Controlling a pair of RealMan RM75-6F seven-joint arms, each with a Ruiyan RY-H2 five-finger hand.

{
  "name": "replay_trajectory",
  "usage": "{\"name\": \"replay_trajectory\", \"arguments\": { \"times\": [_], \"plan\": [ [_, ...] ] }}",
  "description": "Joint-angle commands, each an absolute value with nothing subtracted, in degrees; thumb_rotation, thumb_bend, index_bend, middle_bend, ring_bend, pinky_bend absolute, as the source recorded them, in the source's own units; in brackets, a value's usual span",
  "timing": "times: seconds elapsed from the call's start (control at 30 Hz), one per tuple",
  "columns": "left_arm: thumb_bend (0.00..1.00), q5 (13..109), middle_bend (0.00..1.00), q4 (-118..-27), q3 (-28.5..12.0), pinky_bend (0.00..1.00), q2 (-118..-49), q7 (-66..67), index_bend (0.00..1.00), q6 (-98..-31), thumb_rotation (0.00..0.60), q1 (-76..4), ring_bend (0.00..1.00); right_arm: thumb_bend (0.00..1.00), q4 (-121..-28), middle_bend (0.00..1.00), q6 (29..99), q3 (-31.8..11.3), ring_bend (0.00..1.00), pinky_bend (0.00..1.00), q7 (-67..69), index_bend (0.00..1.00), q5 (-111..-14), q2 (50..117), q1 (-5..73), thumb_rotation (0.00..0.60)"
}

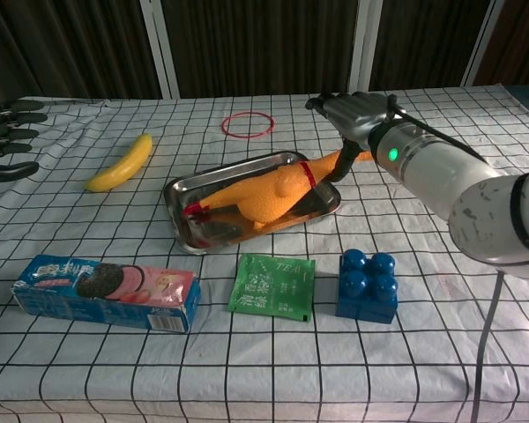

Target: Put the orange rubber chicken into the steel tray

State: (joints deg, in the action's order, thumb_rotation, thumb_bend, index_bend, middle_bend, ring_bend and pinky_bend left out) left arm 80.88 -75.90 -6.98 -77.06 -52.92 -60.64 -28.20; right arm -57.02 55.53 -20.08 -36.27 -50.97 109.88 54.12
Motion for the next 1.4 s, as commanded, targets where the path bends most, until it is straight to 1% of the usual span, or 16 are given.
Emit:
{"name": "replay_trajectory", "arguments": {
  "times": [0.03, 0.13, 0.23, 0.37, 0.47, 0.57, 0.7, 0.83, 0.93, 1.0, 1.1, 1.17, 1.23, 1.3, 1.33, 1.4],
  "plan": [
    [0.31, 80.5, 0.0, -75.6, -7.2, 0.03, -77.0, -53.2, 0.0, -60.3, 0.6, -28.2, 0.0, 0.06, -54.7, 0.0, 56.2, -20.3, 0.0, 0.0, -37.4, 0.0, -51.2, 112.0, 55.6, 0.6],
    [0.31, 80.1, 0.0, -75.2, -7.4, 0.03, -77.0, -53.4, 0.0, -60.0, 0.6, -28.2, 0.0, 0.03, -53.5, 0.0, 55.8, -19.9, 0.0, 0.0, -39.5, 0.0, -51.0, 112.8, 56.3, 0.6],
    [0.31, 79.8, 0.0, -74.7, -7.5, 0.03, -76.8, -53.9, 0.0, -59.5, 0.6, -28.2, 0.0, 0.01, -54.5, 0.0, 54.2, -19.4, 0.0, 0.0, -42.6, 0.0, -49.5, 112.0, 56.5, 0.6],
    [0.31, 80.2, 0.0, -74.4, -7.3, 0.03, -76.4, -53.2, 0.0, -59.4, 0.6, -28.1, 0.0, 0.0, -59.9, 0.0, 50.2, -18.9, 0.0, 0.0, -46.0, 0.0, -45.6, 107.8, 56.0, 0.6],
    [0.33, 79.8, 0.0, -74.6, -7.4, 0.03, -76.2, -54.1, 0.0, -58.5, 0.6, -28.3, 0.0, 0.0, -64.6, 0.0, 47.2, -18.5, 0.0, 0.0, -49.9, 0.0, -39.4, 104.2, 56.0, 0.6],
    [0.35, 79.6, 0.0, -74.2, -7.6, 0.03, -76.4, -54.3, 0.0, -58.1, 0.6, -28.5, 0.0, 0.0, -68.1, 0.0, 46.1, -18.6, 0.0, 0.0, -52.0, 0.0, -33.6, 101.5, 56.7, 0.6],
    [0.35, 79.4, 0.0, -73.7, -7.8, 0.03, -76.6, -55.0, 0.0, -57.5, 0.6, -28.7, 0.0, 0.0, -70.3, 0.0, 44.8, -18.6, 0.0, 0.0, -52.7, 0.0, -26.7, 99.4, 57.9, 0.6],
    [0.35, 79.6, 0.0, -73.5, -7.9, 0.03, -76.5, -55.7, 0.0, -57.6, 0.6, -28.5, 0.0, 0.0, -72.8, 0.0, 44.2, -18.4, 0.0, 0.0, -50.7, 0.0, -25.0, 96.9, 58.3, 0.6],
    [0.35, 80.6, 0.0, -73.9, -7.6, 0.03, -75.9, -55.1, 0.0, -59.3, 0.6, -27.8, 0.0, 0.0, -77.5, 0.0, 44.7, -18.3, 0.0, 0.0, -47.1, 0.0, -28.4, 93.2, 56.8, 0.6],
    [0.35, 81.7, 0.0, -74.3, -7.1, 0.03, -75.3, -53.2, 0.0, -61.4, 0.6, -27.0, 0.0, 0.0, -82.6, 0.0, 46.1, -17.9, 0.0, 0.0, -43.5, 0.0, -33.3, 89.4, 54.3, 0.6],
    [0.35, 84.5, 0.0, -73.5, -4.7, 0.03, -72.6, -42.8, 0.0, -65.2, 0.6, -25.1, 0.0, 0.0, -92.0, 0.0, 51.1, -16.3, 0.0, 0.0, -36.8, 0.0, -44.1, 81.9, 47.7, 0.6],
    [0.35, 83.9, 0.0, -74.1, -3.8, 0.02, -70.6, -33.0, 0.0, -67.7, 0.6, -22.9, 0.0, 0.0, -96.8, 0.0, 57.0, -13.5, 0.0, 0.0, -32.6, 0.0, -53.1, 77.0, 42.0, 0.6],
    [0.35, 82.1, 0.0, -76.1, -3.2, 0.02, -69.1, -23.4, 0.0, -70.8, 0.6, -19.9, 0.0, 0.0, -99.4, 0.0, 64.1, -9.8, 0.0, 0.0, -28.7, 0.0, -61.6, 72.9, 35.9, 0.6],
    [0.35, 80.7, 0.0, -78.0, -2.8, 0.02, -68.3, -17.0, 0.0, -73.9, 0.6, -17.5, 0.0, 0.01, -100.1, 0.0, 69.1, -6.5, 0.0, 0.0, -26.3, 0.0, -66.4, 70.0, 31.2, 0.6],
    [0.35, 80.1, 0.0, -78.5, -2.6, 0.02, -68.3, -12.7, 0.0, -76.5, 0.6, -15.6, 0.0, 0.01, -100.0, 0.0, 72.2, -4.1, 0.0, 0.0, -25.7, 0.0, -67.9, 68.0, 27.8, 0.6],
    [0.35, 79.5, 0.0, -78.0, -2.4, 0.01, -69.1, -6.5, 0.0, -80.6, 0.6, -13.2, 0.0, 0.02, -99.6, 0.0, 76.5, -1.2, 0.0, 0.0, -24.6, 0.0, -69.6, 65.8, 23.4, 0.6]
  ]
}}
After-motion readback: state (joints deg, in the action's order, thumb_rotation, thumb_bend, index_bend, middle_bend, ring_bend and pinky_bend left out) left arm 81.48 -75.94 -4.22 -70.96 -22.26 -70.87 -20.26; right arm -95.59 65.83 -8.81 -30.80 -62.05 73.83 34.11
